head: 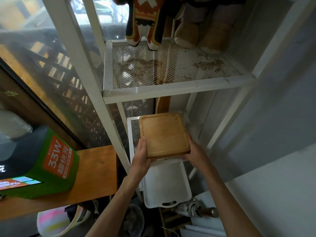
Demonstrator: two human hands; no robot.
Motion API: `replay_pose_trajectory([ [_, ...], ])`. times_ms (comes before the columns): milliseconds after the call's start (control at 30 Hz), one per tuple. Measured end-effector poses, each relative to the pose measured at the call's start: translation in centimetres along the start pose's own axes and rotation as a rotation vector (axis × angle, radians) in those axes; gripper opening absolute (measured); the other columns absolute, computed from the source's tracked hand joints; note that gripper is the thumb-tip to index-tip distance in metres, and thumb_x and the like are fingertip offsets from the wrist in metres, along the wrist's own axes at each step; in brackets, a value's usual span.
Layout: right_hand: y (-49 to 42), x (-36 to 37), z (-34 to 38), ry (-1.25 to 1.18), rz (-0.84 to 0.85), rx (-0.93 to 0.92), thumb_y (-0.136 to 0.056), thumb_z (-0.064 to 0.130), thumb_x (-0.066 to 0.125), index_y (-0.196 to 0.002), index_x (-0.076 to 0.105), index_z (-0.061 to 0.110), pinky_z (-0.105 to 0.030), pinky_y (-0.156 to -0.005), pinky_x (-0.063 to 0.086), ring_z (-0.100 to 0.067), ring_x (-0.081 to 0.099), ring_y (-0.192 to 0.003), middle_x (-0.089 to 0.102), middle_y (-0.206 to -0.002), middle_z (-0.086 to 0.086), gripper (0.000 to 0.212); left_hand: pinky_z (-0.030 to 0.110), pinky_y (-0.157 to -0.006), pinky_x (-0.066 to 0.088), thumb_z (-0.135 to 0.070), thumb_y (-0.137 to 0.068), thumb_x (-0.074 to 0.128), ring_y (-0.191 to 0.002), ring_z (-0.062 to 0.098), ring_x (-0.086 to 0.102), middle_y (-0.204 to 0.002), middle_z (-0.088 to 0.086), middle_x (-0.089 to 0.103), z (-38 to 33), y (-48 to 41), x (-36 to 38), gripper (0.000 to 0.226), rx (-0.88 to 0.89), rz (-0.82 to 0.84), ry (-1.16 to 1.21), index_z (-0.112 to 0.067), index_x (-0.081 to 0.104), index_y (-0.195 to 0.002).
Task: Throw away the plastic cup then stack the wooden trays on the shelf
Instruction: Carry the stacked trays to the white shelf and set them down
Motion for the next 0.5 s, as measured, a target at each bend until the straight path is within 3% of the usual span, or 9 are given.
replay_pose_trajectory([
  [33,0.0,-0.1,0.1,-0.004,-0.008,-0.004,-0.075,0.030,0.083,-0.154,0.003,0.039,-0.050,-0.107,0.042,-0.031,0.048,-0.129,0.050,-0.139,-0.008,0.113,0.023,-0.111,0.034,-0.009,-0.090,0.068,-0.141,0.013,0.022,-0.162,-0.002,0.002,0.0,-0.1,-0.1,0.102,0.012,-0.006,-0.023,-0.020,-0.008,-0.157],
  [100,0.0,-0.1,0.0,-0.003,-0.024,-0.010,-0.075,0.026,0.084,-0.155,0.006,0.037,-0.047,-0.104,0.044,-0.031,0.051,-0.126,0.053,-0.135,-0.008,0.112,0.018,-0.105,0.039,-0.018,-0.096,0.060,-0.139,0.010,0.025,-0.162,-0.001,0.011,-0.5,-0.1,-0.2,0.081,0.000,-0.014,0.038,-0.021,0.007,-0.157],
  [167,0.1,-0.2,0.1,0.007,-0.031,-0.021,-0.075,0.025,0.084,-0.155,0.009,0.035,-0.045,-0.102,0.045,-0.031,0.053,-0.124,0.055,-0.134,-0.009,0.110,0.010,-0.103,0.028,-0.009,-0.093,0.063,-0.134,0.002,0.017,-0.160,-0.001,0.012,-0.4,-0.1,-0.1,0.090,-0.023,-0.041,0.021,-0.015,0.000,-0.157],
  [233,0.0,-0.3,0.3,0.014,-0.024,-0.031,-0.075,0.026,0.084,-0.156,0.008,0.033,-0.047,-0.104,0.045,-0.032,0.052,-0.125,0.054,-0.135,-0.010,0.111,0.011,-0.103,0.024,-0.007,-0.089,0.067,-0.132,0.001,0.014,-0.160,0.001,0.013,0.1,-0.2,0.0,0.098,-0.027,-0.050,0.019,-0.014,-0.003,-0.157],
  [300,0.0,-0.5,0.3,0.003,0.011,-0.017,-0.076,0.029,0.083,-0.156,0.004,0.033,-0.050,-0.107,0.043,-0.032,0.050,-0.128,0.051,-0.139,-0.010,0.112,0.016,-0.104,0.039,-0.022,-0.095,0.062,-0.137,0.008,0.026,-0.157,-0.003,0.023,-0.5,-0.2,0.1,0.077,0.034,-0.038,0.033,-0.026,0.015,-0.156],
  [367,0.1,-0.5,0.3,-0.014,0.030,-0.011,-0.077,0.032,0.081,-0.156,0.003,0.036,-0.051,-0.108,0.042,-0.030,0.051,-0.128,0.051,-0.140,-0.009,0.111,0.028,-0.085,0.058,-0.044,-0.100,0.049,-0.124,0.019,0.055,-0.143,0.003,0.049,-1.1,-0.1,-0.4,0.051,0.053,-0.123,0.057,-0.028,0.038,-0.147],
  [433,0.2,-0.5,0.2,-0.026,0.026,-0.024,-0.079,0.035,0.080,-0.155,0.005,0.039,-0.051,-0.107,0.044,-0.028,0.053,-0.125,0.054,-0.136,-0.007,0.107,0.025,-0.071,0.060,-0.050,-0.100,0.045,-0.106,0.014,0.064,-0.131,0.003,0.058,-1.7,-0.2,-0.5,0.054,-0.034,-0.118,0.146,-0.017,0.044,-0.143],
  [500,0.3,-0.4,0.2,-0.021,0.025,-0.037,-0.082,0.037,0.077,-0.155,0.005,0.038,-0.050,-0.106,0.045,-0.028,0.054,-0.123,0.055,-0.133,-0.006,0.103,0.031,-0.076,0.058,-0.056,-0.096,0.047,-0.111,0.019,0.063,-0.132,0.004,0.059,-1.4,-0.3,-0.2,0.061,-0.051,-0.131,0.190,-0.016,0.045,-0.142],
])
Point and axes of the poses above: each hand's wrist, its own y-axis away from the middle knuckle, its own x-axis out of the palm, z = x × y, the point moved 5 cm from there along -y, towards the middle knuckle
